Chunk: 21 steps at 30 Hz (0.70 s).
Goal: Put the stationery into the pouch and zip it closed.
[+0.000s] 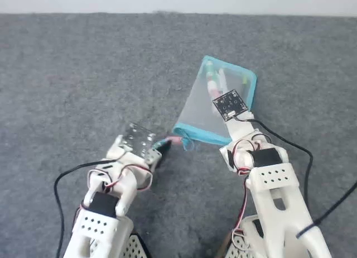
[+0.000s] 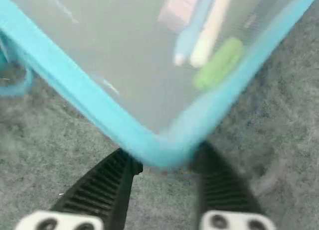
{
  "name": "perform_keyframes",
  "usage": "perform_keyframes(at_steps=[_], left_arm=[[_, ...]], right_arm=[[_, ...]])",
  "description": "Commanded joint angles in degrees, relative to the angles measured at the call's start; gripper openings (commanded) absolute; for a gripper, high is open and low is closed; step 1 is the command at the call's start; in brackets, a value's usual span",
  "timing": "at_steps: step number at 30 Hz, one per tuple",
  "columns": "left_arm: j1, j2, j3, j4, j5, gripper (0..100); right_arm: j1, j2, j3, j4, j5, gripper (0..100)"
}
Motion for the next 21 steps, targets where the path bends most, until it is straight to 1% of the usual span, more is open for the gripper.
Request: perform_keyframes(at_steps=[1,5,13,16,19,21], left_arm=[[-3.3,-0.9,-3.6,-3.6,4.1,24],[-3.6,-0.9,-3.5,-4.9,5.7,24],[-3.3,-0.9,-2.5,-5.4,5.9,24],[-3.4,-0.9,-0.4,-9.8,5.6,24],[-3.7,-0.4,2.5,-18.1,5.7,24],[-3.8,-0.7,2.3,-19.1,5.7,24]], right_arm=[[0.0,-4.4,1.2,-1.5,-2.1,2.0],[0.0,-15.1,8.4,-5.1,-2.5,0.9],[-0.1,-41.3,20.2,-5.1,-2.4,1.3],[-0.1,-48.7,23.6,-5.1,-2.4,1.3],[-0.1,-55.6,27.2,-5.4,-2.4,1.3],[0.0,-59.6,29.9,-5.4,-2.4,1.3]])
